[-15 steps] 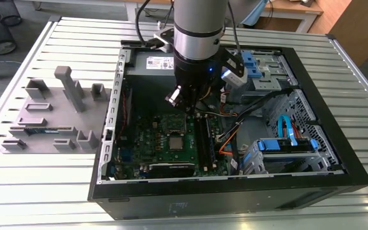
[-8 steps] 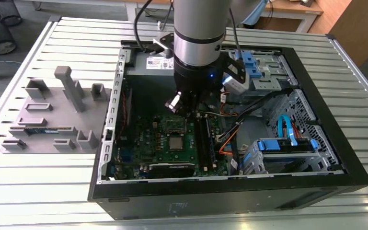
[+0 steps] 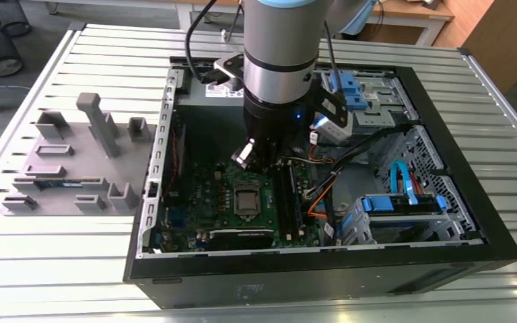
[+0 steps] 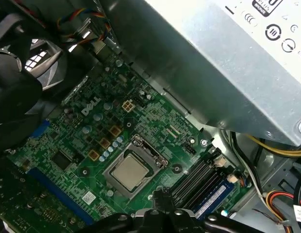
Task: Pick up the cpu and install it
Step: 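Close the cpu cover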
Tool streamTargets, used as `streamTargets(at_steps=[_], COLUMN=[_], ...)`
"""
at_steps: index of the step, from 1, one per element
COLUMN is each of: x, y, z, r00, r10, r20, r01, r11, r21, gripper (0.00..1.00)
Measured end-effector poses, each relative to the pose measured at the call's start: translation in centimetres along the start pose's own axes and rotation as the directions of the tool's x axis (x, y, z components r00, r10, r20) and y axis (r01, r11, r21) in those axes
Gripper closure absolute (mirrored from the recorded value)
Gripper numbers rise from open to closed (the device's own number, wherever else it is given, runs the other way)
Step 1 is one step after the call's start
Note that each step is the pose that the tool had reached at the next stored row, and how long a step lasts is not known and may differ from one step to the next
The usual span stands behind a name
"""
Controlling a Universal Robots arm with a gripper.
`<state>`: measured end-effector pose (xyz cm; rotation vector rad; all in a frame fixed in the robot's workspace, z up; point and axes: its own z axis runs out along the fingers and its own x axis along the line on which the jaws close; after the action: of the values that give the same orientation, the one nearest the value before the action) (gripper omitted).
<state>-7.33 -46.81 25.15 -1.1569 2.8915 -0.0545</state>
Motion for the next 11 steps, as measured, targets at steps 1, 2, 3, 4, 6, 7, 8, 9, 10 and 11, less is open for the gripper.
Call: streamTargets(at_steps=[1,2,3,4,6,7,8,9,10,11], x=[0.00,0.00,0.00,0.00,-0.01,-0.01,-0.01,-0.02,-0.03,-0.03], y=[0.00,0.00,-0.01,-0.01,-0.01,-0.01,-0.01,-0.02,-0.03,-0.03], z=[0.00,0.00,0.00,0.00,0.01,0.04,0.07,0.09,0.11,0.10], r00=[1.0000,1.0000,1.0000,1.0000,1.0000,0.9999,0.9998,0.9995,0.9990,0.9987], r10=[0.000,0.000,0.000,0.000,0.000,-0.001,-0.001,-0.002,-0.003,-0.003], r20=[0.0000,-0.0001,-0.0002,-0.0001,-0.0020,-0.0104,-0.0210,-0.0328,-0.0453,-0.0500], r01=[0.000,0.000,0.000,0.000,0.000,0.001,0.001,0.001,0.001,0.001], r11=[1.0000,1.0000,1.0000,1.0000,1.0000,1.0000,0.9998,0.9995,0.9991,0.9989], r21=[0.0001,0.0001,0.0002,0.0001,-0.0016,-0.0098,-0.0201,-0.0312,-0.0432,-0.0474], gripper=[0.89,0.89,0.89,0.89,0.89,0.89,0.89,0.89,0.89,0.89])
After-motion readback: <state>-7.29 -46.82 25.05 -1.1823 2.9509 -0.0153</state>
